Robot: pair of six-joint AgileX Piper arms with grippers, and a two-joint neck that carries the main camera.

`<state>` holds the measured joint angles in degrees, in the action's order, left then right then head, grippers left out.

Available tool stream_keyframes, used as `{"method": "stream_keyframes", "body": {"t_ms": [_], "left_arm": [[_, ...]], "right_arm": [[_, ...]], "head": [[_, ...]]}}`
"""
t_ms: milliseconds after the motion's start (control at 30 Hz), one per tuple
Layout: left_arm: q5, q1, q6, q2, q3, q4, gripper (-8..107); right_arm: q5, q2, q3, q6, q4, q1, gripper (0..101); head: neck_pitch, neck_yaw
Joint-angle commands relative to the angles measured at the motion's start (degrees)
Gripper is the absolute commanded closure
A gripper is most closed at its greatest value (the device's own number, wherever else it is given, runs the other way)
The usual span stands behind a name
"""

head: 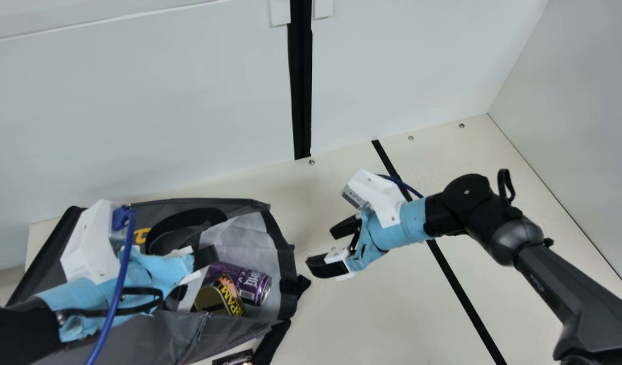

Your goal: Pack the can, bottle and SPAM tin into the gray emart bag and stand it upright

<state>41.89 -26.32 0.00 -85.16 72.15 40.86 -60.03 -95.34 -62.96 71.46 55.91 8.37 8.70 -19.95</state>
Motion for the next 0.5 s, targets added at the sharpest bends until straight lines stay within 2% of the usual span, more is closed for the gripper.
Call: {"method": "stream_keyframes", "body": {"t_ms": [0, 467], "left_arm": [[0.00, 0.00, 0.00, 0.00, 0.00, 0.00, 107], [0.00, 0.00, 0.00, 0.00, 0.00, 0.00, 107]], "right_arm": [[0.13, -0.77, -0.26, 0.14, 0.03, -0.63, 6], [2.06, -6.69, -3.17, -0.07, 1.55, -5.44, 6]], "head": [[1.30, -0.05], [1.30, -0.05]]}}
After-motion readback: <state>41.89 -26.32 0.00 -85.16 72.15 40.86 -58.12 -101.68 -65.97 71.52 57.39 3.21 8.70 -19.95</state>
